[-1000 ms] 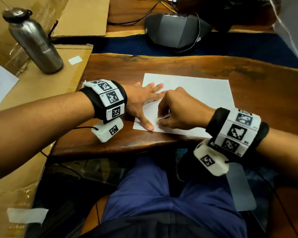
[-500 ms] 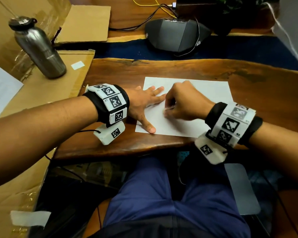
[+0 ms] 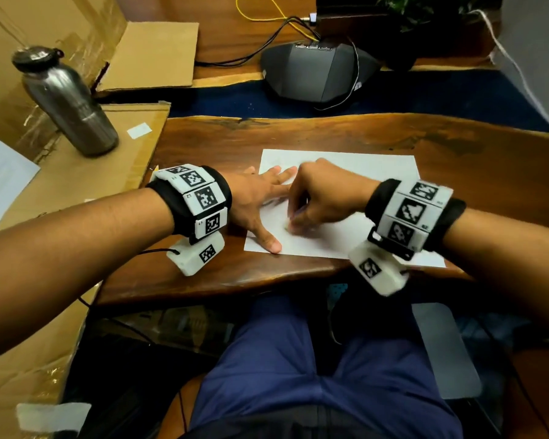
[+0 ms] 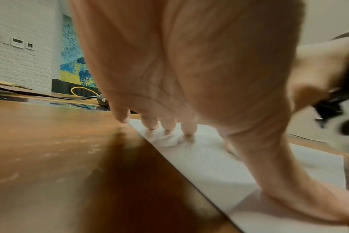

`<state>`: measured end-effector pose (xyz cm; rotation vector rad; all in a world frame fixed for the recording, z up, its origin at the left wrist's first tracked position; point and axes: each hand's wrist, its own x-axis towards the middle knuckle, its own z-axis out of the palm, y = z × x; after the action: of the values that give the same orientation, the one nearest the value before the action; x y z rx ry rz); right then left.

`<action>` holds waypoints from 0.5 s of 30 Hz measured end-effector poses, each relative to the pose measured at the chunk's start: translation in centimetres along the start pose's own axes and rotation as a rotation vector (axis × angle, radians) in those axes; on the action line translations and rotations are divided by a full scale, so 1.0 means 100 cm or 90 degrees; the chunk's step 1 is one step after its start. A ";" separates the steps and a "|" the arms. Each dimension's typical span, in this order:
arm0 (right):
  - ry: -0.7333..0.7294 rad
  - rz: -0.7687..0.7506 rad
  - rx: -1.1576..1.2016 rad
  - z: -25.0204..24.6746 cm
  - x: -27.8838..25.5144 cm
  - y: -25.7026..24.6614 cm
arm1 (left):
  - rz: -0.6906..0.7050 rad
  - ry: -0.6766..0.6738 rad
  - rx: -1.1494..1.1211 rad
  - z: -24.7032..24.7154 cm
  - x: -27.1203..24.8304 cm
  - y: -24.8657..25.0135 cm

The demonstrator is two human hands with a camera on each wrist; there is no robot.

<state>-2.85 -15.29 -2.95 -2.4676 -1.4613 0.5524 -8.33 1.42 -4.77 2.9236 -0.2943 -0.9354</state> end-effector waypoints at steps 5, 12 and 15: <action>0.081 0.008 -0.011 0.007 0.002 0.002 | 0.000 -0.007 0.012 -0.001 -0.001 0.000; 0.092 0.051 0.015 -0.005 0.016 0.019 | -0.023 -0.019 0.026 -0.002 -0.001 0.002; 0.035 0.001 -0.003 0.006 0.006 0.003 | -0.021 -0.020 0.028 -0.003 -0.001 0.004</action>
<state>-2.57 -14.88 -3.72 -2.4679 -1.4412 0.4786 -8.29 1.06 -4.37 2.9648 -0.2724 -0.9921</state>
